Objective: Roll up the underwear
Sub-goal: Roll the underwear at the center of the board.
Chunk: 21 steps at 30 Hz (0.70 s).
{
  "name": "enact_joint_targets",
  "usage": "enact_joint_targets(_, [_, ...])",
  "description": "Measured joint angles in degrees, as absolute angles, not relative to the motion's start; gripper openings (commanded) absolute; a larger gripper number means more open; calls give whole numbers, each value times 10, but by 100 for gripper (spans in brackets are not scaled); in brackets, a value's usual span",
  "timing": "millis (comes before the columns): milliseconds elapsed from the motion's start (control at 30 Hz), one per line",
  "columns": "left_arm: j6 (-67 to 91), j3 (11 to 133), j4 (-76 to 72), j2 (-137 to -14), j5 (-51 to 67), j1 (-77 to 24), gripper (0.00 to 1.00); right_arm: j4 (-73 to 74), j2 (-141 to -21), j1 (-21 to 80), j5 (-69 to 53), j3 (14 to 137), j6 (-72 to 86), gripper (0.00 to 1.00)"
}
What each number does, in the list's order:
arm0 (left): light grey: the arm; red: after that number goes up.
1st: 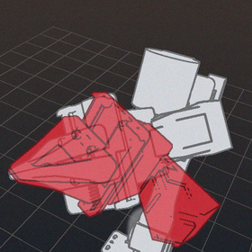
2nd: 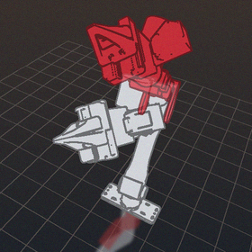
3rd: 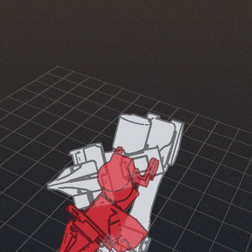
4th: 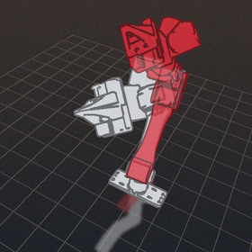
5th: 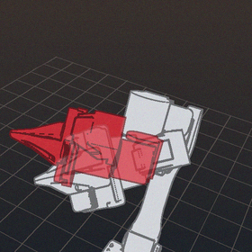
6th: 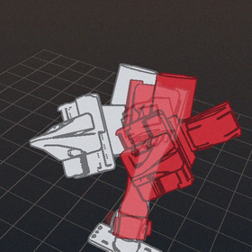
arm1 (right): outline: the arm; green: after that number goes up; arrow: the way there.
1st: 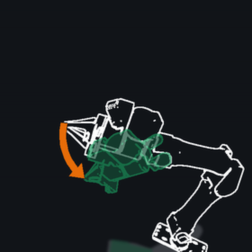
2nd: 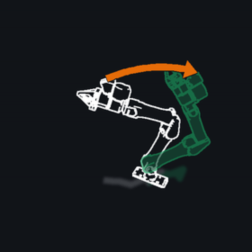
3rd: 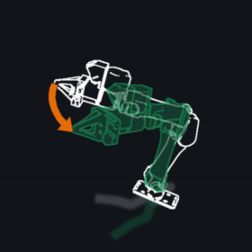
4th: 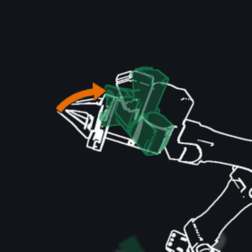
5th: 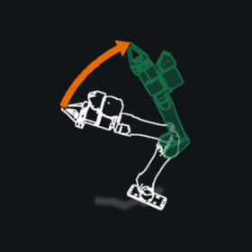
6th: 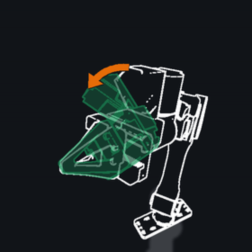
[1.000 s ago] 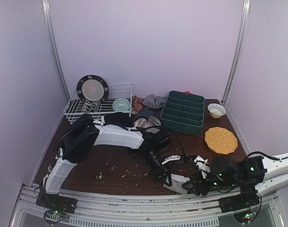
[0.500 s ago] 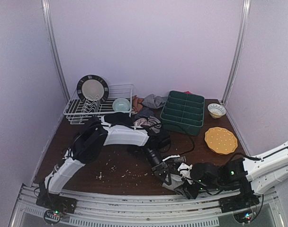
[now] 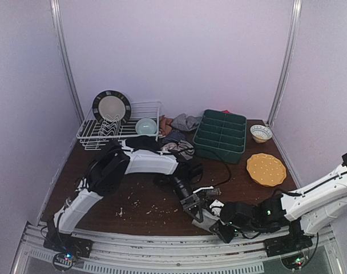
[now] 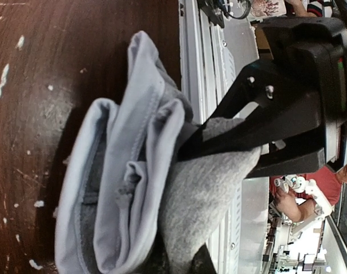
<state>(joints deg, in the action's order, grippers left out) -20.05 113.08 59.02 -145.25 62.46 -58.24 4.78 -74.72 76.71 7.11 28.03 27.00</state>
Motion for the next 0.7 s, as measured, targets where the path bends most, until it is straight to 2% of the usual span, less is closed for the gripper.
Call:
enact_joint_targets(33, [-196,1131,591,-1453,624,-582,34,37,-745,767,67,274,278,0])
enact_joint_targets(67, [-193,1132,590,-1453,622,-582,83,29,-743,767,64,269,287,0])
enact_joint_targets(100, [-187,1132,590,-1453,618,-582,96,16,-739,766,58,260,299,0])
enact_joint_targets(267, [-142,1101,568,-1410,625,-585,98,-63,-712,750,23,209,358,0])
enact_joint_targets(433, [-92,1020,505,-1342,546,-582,98,-145,-675,709,-32,148,409,0])
enact_joint_targets(700, [9,759,269,-1137,329,-556,98,-215,-635,614,-152,88,466,0])
